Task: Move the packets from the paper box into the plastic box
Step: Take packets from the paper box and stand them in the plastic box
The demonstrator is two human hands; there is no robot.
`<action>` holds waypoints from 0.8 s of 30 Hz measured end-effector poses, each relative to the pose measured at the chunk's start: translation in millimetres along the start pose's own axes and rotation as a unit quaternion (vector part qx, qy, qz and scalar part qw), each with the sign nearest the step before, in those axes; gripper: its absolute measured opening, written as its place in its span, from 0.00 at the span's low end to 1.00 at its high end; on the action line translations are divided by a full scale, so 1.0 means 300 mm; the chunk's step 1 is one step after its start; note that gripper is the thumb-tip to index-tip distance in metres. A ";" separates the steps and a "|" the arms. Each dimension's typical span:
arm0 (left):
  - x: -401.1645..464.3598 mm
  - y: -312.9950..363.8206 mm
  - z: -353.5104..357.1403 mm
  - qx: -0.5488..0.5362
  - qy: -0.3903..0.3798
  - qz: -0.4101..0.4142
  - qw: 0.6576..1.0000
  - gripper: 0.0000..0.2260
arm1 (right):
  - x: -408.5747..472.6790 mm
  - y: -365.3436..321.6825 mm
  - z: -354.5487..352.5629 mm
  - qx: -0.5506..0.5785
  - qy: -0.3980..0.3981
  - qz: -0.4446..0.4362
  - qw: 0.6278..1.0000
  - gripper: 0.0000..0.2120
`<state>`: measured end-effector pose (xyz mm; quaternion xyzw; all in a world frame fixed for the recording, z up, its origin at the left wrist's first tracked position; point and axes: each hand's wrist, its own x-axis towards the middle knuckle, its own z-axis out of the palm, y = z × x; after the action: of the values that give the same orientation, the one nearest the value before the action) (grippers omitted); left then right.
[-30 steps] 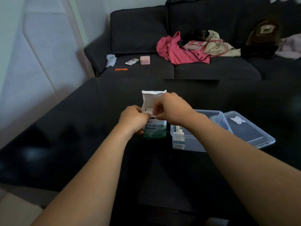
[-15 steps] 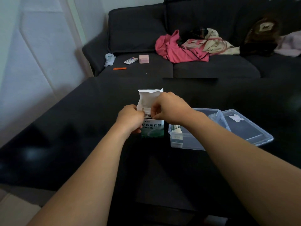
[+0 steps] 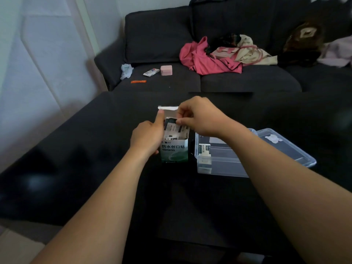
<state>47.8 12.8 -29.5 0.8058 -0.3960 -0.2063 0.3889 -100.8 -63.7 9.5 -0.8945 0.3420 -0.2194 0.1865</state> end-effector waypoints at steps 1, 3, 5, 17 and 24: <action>0.004 0.000 0.000 0.018 0.029 0.015 0.999 0.35 | -0.002 -0.001 -0.011 0.006 0.007 0.001 1.000 0.04; 0.002 0.004 -0.001 0.005 0.097 0.050 0.994 0.31 | -0.008 0.003 -0.038 0.035 0.017 0.007 0.999 0.04; -0.010 0.013 -0.005 -0.050 0.167 0.108 0.979 0.22 | -0.014 0.010 -0.066 0.091 0.023 0.016 0.995 0.04; -0.126 0.092 0.033 -0.290 -0.139 0.222 0.920 0.06 | -0.073 0.053 -0.203 0.273 -0.063 0.055 0.958 0.05; -0.153 0.114 0.087 -0.358 -0.165 0.106 0.913 0.10 | -0.091 0.090 -0.192 0.332 -0.080 0.129 0.931 0.12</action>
<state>-12.9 24.2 -17.4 0.5203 -0.4377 -0.4220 0.5997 -163.4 -74.1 37.3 -0.7442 0.3456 -0.2225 0.5266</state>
